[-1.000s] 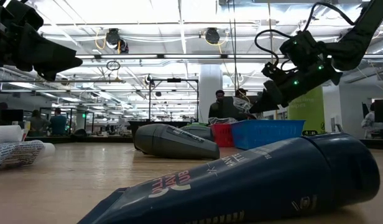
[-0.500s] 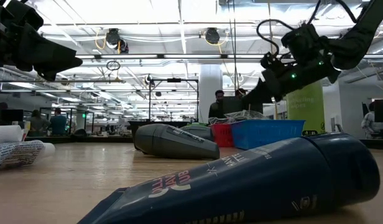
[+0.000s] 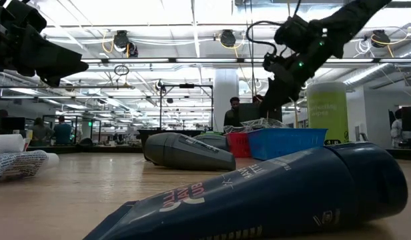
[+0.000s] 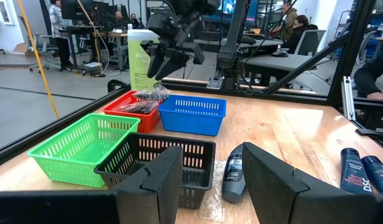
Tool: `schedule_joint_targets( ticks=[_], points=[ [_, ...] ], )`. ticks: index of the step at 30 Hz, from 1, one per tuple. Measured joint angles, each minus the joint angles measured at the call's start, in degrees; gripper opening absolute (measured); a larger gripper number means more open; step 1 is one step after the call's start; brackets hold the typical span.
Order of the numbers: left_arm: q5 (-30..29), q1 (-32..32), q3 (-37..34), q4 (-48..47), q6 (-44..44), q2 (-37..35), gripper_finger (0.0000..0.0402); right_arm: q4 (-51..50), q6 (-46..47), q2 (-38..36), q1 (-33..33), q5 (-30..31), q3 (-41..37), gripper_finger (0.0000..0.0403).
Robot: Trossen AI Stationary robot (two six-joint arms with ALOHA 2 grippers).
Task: Pick & Place Travel size toiletries
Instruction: Put the black hairbrush into the red bin, then put the bottom gray deodorant into the green bin
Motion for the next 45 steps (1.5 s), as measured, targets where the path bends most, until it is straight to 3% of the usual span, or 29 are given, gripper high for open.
schedule_joint_targets(
  ticks=[11, 18, 22, 32, 36, 41, 45],
  points=[
    [0.0, 0.0, 0.0, 0.0, 0.0, 0.0, 0.0164, -5.5, -0.6, 6.3, 0.0, -0.3, 1.2, 0.0118],
    [0.0, 0.0, 0.0, 0.0, 0.0, 0.0, 0.0164, -0.8, -2.4, 13.4, 0.0, 0.2, 1.2, 0.0114],
    [0.0, 0.0, 0.0, 0.0, 0.0, 0.0, 0.0163, 1.9, -4.1, 13.4, 0.0, 2.7, 1.1, 0.0114],
    [0.0, 0.0, 0.0, 0.0, 0.0, 0.0, 0.0163, 2.4, -5.6, 6.5, -0.1, 3.0, 1.1, 0.0114],
    [0.0, 0.0, 0.0, 0.0, 0.0, 0.0, 0.0163, 1.6, -1.6, 2.0, 0.4, 2.1, 1.1, 0.0114],
    [0.0, 0.0, 0.0, 0.0, 0.0, 0.0, 0.0164, 3.5, 1.2, -5.4, 3.8, -10.6, -0.6, 0.0114],
    [0.0, 0.0, 0.0, 0.0, 0.0, 0.0, 0.0163, 10.8, 4.4, -11.8, 10.2, -12.2, -6.4, 0.0107]
  ],
)
